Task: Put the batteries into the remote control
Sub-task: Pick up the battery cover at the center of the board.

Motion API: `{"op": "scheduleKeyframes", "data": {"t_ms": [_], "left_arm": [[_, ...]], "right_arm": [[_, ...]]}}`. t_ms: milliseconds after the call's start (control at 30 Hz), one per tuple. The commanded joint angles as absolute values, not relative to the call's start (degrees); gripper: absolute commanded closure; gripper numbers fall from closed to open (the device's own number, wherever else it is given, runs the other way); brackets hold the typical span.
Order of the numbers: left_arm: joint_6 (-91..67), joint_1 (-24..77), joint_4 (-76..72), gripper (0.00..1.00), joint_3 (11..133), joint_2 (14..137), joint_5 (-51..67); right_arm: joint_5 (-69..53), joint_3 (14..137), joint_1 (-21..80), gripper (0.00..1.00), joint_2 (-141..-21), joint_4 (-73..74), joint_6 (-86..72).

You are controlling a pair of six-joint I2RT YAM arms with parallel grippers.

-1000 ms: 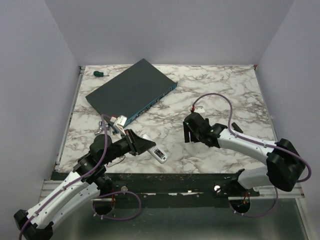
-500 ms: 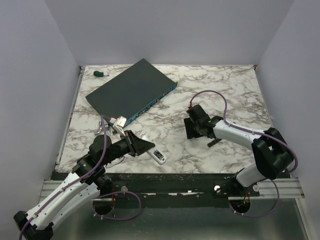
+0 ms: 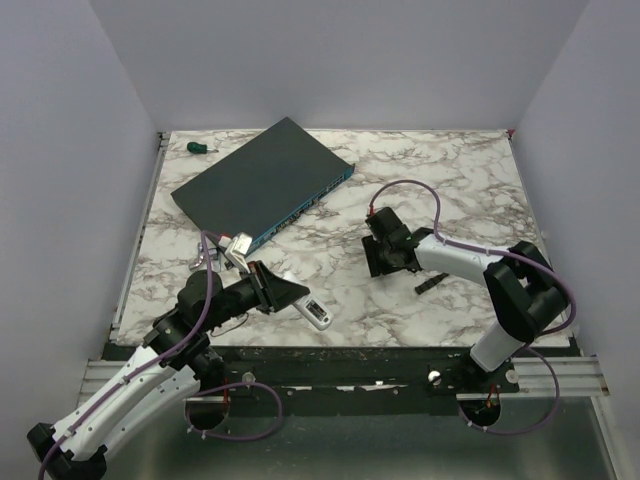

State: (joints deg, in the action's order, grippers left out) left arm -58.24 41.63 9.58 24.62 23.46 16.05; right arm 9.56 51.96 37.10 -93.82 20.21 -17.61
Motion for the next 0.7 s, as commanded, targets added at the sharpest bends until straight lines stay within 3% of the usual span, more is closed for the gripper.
{"op": "scheduleKeyframes", "data": {"t_ms": [0,667], "left_arm": [[-57.83,41.33,9.64,1.0,26.41,22.31,15.11],[-58.97,41.39,9.33,1.0,26.28,22.01,15.13]], "right_arm": [[9.05,53.61,37.0,0.49,-95.03,20.27,-17.0],[8.09,52.79,37.02,0.67,-94.64,22.63,-16.7]]}}
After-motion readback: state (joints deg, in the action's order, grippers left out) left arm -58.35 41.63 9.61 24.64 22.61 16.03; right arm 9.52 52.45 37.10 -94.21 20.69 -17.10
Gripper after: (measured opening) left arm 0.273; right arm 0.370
